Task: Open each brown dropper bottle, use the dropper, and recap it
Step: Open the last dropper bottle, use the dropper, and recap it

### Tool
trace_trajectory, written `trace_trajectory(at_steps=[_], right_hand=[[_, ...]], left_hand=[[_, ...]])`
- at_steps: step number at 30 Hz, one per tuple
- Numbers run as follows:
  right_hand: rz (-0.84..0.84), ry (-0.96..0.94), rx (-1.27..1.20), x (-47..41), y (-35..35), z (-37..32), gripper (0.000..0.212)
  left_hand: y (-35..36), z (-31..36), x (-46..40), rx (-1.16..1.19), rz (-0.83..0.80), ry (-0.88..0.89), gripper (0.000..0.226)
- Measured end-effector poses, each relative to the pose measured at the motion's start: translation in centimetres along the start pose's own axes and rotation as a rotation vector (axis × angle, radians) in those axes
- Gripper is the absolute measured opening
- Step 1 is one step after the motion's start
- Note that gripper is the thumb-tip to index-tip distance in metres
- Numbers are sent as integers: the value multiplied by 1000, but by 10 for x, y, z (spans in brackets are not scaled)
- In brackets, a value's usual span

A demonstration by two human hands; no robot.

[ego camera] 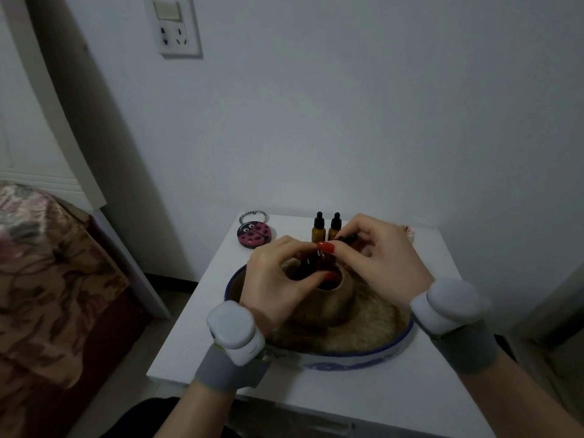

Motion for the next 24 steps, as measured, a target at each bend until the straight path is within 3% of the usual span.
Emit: trace_trajectory(at_steps=[9,17,24], right_hand=[[-4,-31,77,2,5,-4,21],[20,-97,96,6,4,-14,20],[-86,-171,85,7,9,-20,9]], left_hand=[[7,-3,-2,-10,-173,-55,28],[6,-1,-2,-34,-231,-40,25],[4,-3,-1,50,-277,-85,26]])
Point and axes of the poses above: each hand's wrist, its own x-axis away from the middle knuckle, its own y-axis out of the palm, z = x × y, the point moved 10 cm from there along -x, towards the middle knuckle, and after that the axes turned 7 degrees about x, right-handed, at the moved point
